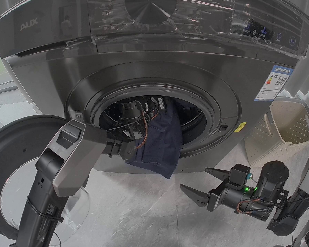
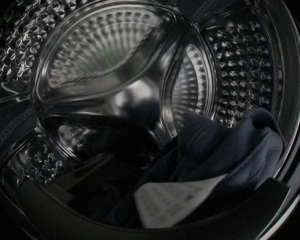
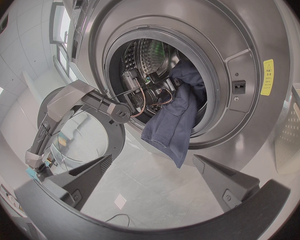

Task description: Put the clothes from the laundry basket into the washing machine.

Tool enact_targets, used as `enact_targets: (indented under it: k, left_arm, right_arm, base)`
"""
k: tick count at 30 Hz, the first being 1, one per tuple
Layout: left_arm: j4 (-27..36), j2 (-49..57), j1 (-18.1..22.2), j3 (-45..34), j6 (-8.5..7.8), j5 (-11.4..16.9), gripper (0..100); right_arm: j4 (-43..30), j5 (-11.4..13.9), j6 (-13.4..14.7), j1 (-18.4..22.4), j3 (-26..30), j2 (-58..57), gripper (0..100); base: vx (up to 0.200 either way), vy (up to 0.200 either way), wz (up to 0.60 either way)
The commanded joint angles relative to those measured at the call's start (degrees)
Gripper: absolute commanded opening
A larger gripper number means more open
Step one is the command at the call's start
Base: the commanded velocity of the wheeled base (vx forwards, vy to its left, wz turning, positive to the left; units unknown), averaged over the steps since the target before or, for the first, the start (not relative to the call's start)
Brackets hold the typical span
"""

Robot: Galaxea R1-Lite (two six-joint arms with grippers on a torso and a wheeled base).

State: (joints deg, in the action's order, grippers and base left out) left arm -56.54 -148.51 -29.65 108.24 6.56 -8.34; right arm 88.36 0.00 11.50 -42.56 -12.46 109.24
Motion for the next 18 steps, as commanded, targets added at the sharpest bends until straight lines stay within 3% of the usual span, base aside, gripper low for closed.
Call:
enact_targets:
  k: [1,4,8,18]
  left_arm:
    - [0.73,7.71,-1.2,-12.53,0.03,1.22,100]
    - [4.16,13.24,-2.43,-23.87,0.03,4.3,100]
    - [4.77,15.88,-3.84,-32.3,-0.05,7.11,100]
    - [3.81,11.31,-4.19,-32.57,-0.41,8.51,100]
  right_arm:
    - [0.06,0.0,0.02,0.19,-0.02,-0.08,100]
    - [-0.03,0.0,0.02,0.19,-0.02,-0.08,100]
    - [0.06,0.0,0.02,-0.16,-0.02,0.01,100]
    - [0.06,0.0,0.02,-0.33,-0.02,0.1,100]
  base:
    - [0.0,0.0,0.0]
    - [0.0,0.0,0.0]
    - [0.0,0.0,0.0]
    - [0.0,0.0,0.0]
